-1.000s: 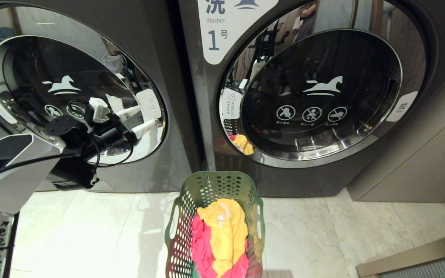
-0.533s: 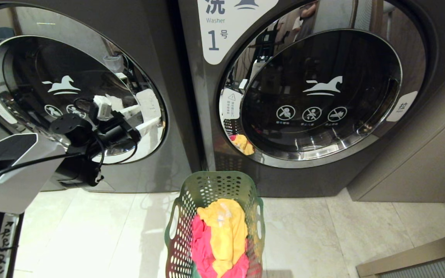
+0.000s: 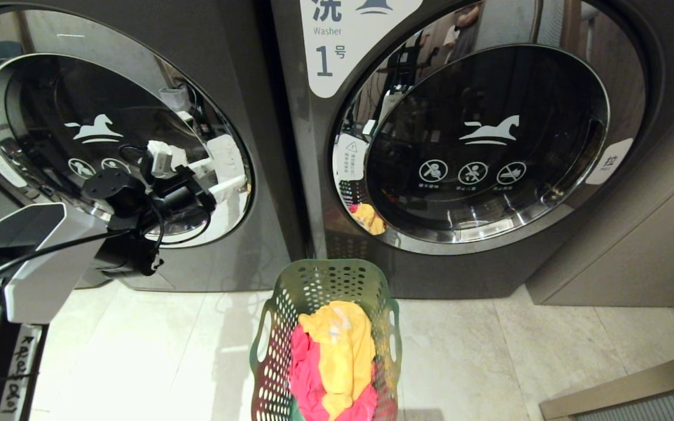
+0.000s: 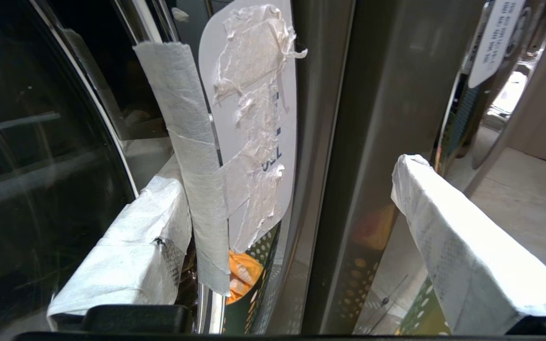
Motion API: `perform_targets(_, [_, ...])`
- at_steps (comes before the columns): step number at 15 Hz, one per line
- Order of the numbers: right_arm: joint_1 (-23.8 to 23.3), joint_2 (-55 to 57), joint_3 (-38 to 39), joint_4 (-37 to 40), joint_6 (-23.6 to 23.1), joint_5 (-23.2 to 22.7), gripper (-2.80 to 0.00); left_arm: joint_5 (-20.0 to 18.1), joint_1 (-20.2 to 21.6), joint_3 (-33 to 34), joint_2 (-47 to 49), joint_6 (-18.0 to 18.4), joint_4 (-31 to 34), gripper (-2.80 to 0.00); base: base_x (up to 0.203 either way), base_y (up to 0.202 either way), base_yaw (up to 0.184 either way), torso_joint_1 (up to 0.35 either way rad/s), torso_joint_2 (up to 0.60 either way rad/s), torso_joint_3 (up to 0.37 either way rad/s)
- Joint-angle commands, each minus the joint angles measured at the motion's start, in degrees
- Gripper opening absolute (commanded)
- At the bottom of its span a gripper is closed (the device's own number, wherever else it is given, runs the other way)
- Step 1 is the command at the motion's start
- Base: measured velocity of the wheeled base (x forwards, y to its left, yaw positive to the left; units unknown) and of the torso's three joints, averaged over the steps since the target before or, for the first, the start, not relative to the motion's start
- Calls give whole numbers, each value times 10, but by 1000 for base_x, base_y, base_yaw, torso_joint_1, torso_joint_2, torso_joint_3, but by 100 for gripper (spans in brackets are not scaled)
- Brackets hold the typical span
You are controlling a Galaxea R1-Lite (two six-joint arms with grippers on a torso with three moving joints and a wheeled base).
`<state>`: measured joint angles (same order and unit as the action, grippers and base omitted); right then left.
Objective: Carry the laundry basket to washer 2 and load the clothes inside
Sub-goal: Open the lid of the washing machine
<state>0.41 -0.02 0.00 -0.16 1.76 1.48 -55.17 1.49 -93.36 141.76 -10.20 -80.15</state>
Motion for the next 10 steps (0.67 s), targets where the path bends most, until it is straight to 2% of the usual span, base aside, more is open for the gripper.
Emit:
perform_targets(1, [0,0,0,0,0,0,-280,-18,0,-7,7,-4,-5,0,0,0,0,0,0,0])
perform_targets(3, [0,0,0,0,0,0,-280,-35,-4,-8,6,-18,-15,0,0,0,0,0,0,0])
perform_targets(7, [0,0,0,0,0,0,-280,-60,-19,-18,10,-69,-58,0,0,0,0,0,0,0])
perform_targets(10, [0,0,0,0,0,0,-280,-77,-22,-14,3,-75,-73,0,0,0,0,0,0,0])
